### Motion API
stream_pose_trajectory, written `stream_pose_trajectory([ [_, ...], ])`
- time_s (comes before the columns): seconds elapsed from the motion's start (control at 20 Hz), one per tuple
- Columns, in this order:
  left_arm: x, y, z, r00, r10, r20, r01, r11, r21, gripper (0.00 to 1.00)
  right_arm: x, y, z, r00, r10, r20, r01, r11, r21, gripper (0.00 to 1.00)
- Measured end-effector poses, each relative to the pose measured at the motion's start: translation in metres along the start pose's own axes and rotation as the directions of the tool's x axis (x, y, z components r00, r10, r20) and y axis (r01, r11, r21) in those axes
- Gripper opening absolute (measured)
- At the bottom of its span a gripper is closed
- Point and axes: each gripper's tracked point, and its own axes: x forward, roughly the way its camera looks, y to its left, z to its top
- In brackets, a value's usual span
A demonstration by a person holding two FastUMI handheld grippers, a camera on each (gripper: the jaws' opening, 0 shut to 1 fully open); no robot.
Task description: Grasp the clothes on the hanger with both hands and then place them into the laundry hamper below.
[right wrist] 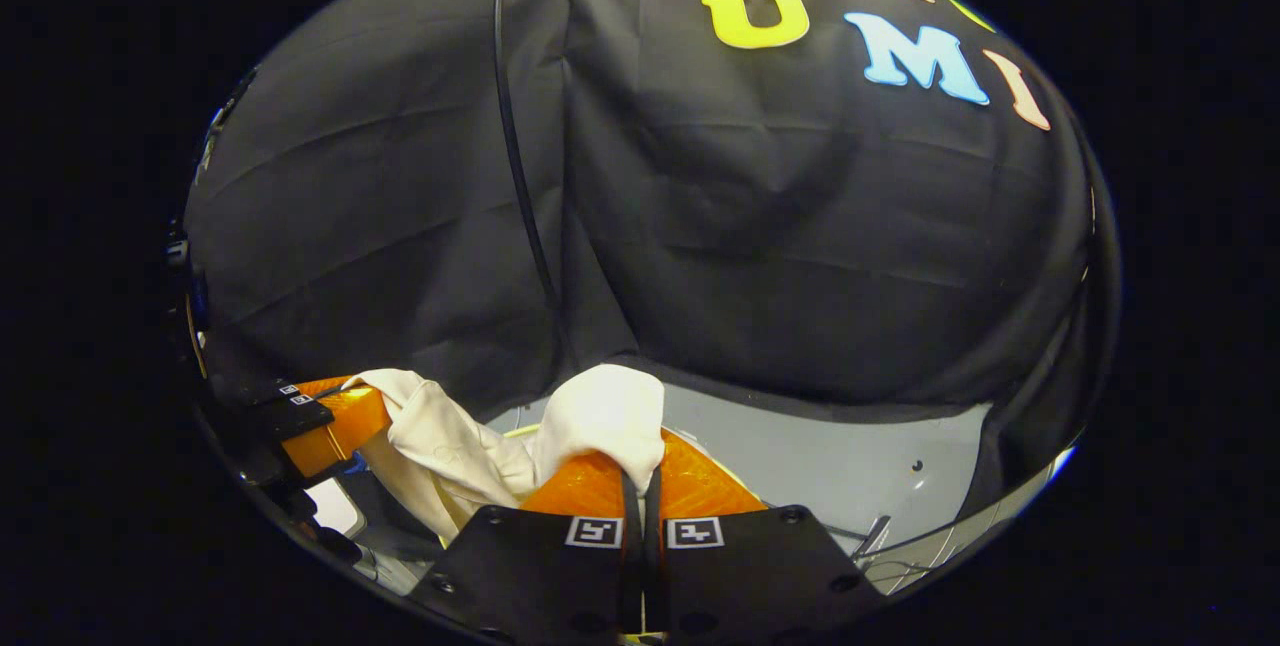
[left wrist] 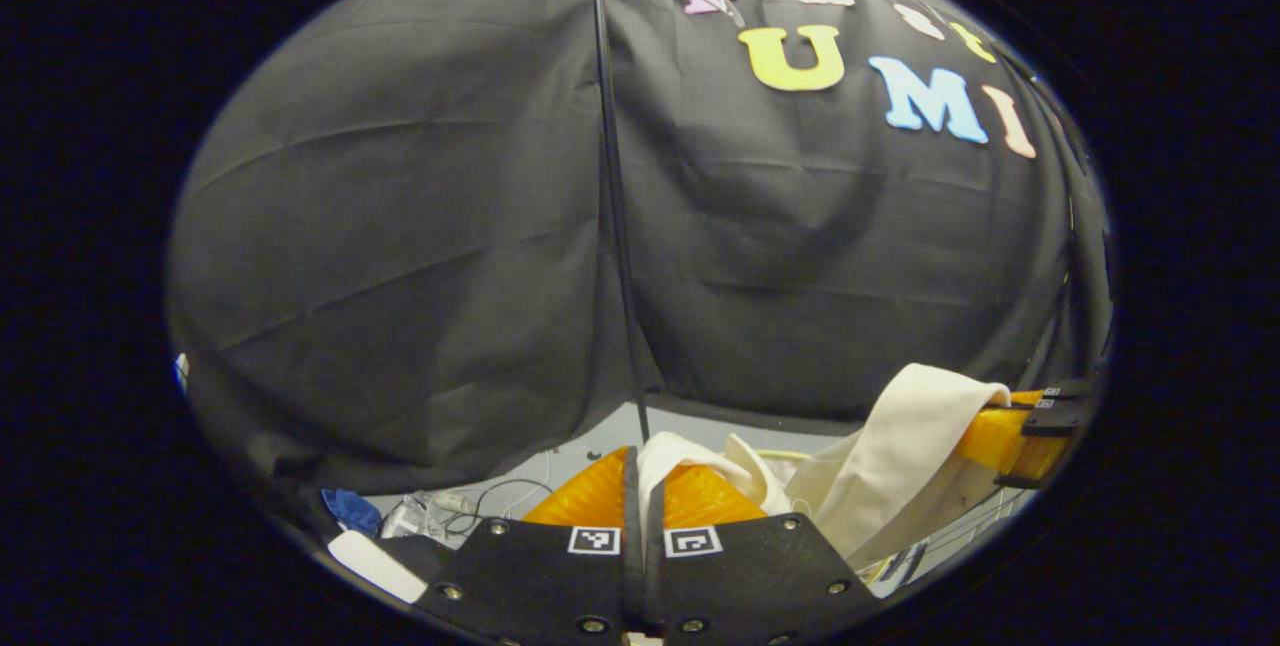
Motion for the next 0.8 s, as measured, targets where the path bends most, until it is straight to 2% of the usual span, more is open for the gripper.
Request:
stream_pose_trajectory([
  [0.1,0.006,-0.001,-0.023,0.999,-0.011,-0.045,0.012,1.000,0.011,0.01,0.010,0.004,-0.020,0.999,0.003,-0.052,-0.003,1.000,0.000,0.02],
  [0.25,0.013,-0.004,-0.048,0.995,-0.020,-0.102,0.021,1.000,0.012,0.01,0.018,0.005,-0.046,0.991,-0.013,-0.133,0.011,1.000,-0.016,0.08],
  [0.3,0.014,-0.005,-0.054,0.993,-0.022,-0.117,0.023,1.000,0.010,0.01,0.020,0.003,-0.054,0.988,-0.019,-0.156,0.017,1.000,-0.016,0.05],
  [0.4,0.013,-0.005,-0.063,0.989,-0.017,-0.146,0.019,1.000,0.009,0.01,0.025,0.001,-0.072,0.977,-0.021,-0.212,0.019,1.000,-0.012,0.05],
  [0.45,0.013,-0.005,-0.066,0.987,-0.012,-0.162,0.013,1.000,0.009,0.01,0.024,0.004,-0.076,0.974,-0.024,-0.227,0.022,1.000,-0.011,0.02],
  [0.5,0.015,-0.005,-0.071,0.983,-0.009,-0.181,0.011,1.000,0.010,0.01,0.025,0.005,-0.078,0.969,-0.025,-0.245,0.022,1.000,-0.016,0.08],
  [0.55,0.013,-0.006,-0.075,0.980,-0.009,-0.197,0.011,1.000,0.011,0.02,0.026,0.005,-0.081,0.964,-0.025,-0.264,0.020,1.000,-0.020,0.05],
  [0.75,0.006,-0.007,-0.082,0.965,-0.024,-0.260,0.026,1.000,0.005,0.01,0.018,0.008,-0.085,0.950,-0.025,-0.311,0.022,1.000,-0.015,0.14],
  [0.8,0.003,-0.008,-0.083,0.962,-0.025,-0.272,0.027,1.000,0.003,0.02,0.014,0.008,-0.084,0.948,-0.026,-0.318,0.023,1.000,-0.012,0.12],
])
